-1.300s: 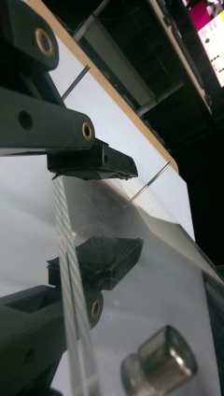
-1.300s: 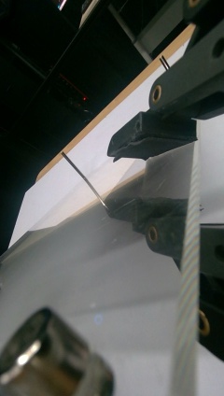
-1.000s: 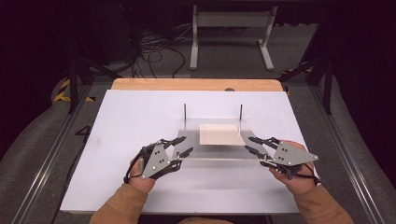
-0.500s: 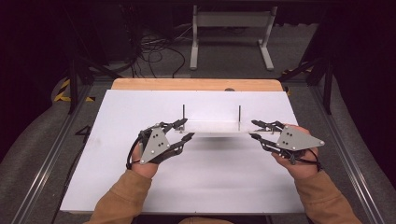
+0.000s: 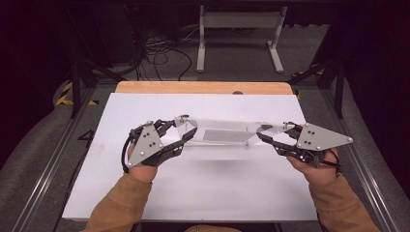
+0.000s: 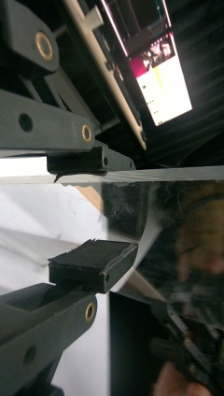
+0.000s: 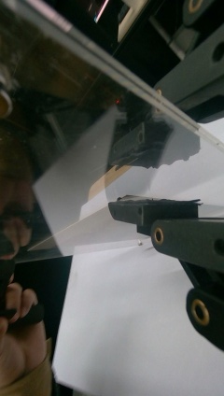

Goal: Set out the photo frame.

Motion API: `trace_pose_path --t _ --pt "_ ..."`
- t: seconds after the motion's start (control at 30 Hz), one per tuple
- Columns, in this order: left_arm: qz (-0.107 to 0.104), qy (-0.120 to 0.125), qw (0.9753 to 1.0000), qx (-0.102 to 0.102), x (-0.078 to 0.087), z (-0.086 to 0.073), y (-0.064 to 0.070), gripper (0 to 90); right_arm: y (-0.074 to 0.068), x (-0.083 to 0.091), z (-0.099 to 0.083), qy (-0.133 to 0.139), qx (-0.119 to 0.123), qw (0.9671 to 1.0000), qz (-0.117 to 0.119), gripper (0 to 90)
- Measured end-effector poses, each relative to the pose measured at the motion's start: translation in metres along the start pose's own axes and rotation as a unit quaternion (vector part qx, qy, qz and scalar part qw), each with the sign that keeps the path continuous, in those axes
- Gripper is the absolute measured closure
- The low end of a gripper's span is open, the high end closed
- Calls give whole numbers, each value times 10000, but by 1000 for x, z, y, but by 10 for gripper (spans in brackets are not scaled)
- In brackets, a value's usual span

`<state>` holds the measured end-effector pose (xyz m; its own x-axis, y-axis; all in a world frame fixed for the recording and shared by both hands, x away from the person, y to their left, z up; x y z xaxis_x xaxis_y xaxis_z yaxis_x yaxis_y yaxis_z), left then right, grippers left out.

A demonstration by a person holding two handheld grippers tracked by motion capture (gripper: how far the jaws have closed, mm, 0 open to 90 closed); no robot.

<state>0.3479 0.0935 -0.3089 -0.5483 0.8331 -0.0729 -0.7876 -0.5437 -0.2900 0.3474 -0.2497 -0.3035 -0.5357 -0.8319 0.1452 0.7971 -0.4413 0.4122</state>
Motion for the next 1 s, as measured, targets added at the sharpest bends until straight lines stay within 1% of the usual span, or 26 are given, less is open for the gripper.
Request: trace_pose_path --t 0.13,0.23,0.3,0.4,0.47,0.6,0.7,0.73,0.77,0.8,1.0 --pt "-39 116 9998 125 6 8 -2 582 -3 2 13 83 -30 9999 128 714" --pt "-58 142 9997 171 8 14 -2 582 -4 4 23 136 -89 9997 184 720" --pt "-66 113 9997 228 10 17 -2 582 -3 5 27 141 -121 9996 208 720" --pt "-51 73 9993 371 10 21 -1 582 -1 6 32 127 -255 9992 285 721" --pt "-76 38 9989 464 11 23 -2 582 0 7 35 154 -364 9986 363 726" --pt "-95 -15 9974 709 11 24 -2 583 2 7 38 172 -547 9972 475 731" --pt "-106 -86 9967 799 11 23 -4 587 5 6 37 152 -664 9961 555 731" --pt "-99 -96 9961 866 11 23 -4 588 6 5 37 142 -696 9958 584 731" --pt "-110 -136 9961 864 11 22 -6 588 6 4 36 125 -720 9955 599 731" --pt "-101 -136 9955 937 11 20 -6 589 7 3 35 115 -755 9952 616 731" --pt "-132 -240 9929 1161 8 13 -10 597 14 -5 27 37 -1000 9922 737 726"
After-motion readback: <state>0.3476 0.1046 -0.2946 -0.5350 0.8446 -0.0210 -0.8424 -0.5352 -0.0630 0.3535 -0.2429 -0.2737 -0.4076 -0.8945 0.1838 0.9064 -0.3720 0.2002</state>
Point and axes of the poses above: each handheld gripper's, and its own axes: x roughly backward along the jaws, z roughly out of its top, y roughly to its right, the point moved 3 cm from there along -x, roughly forward along the jaws, and after that the axes turned 5 degrees about y, right-handed, at the moved point
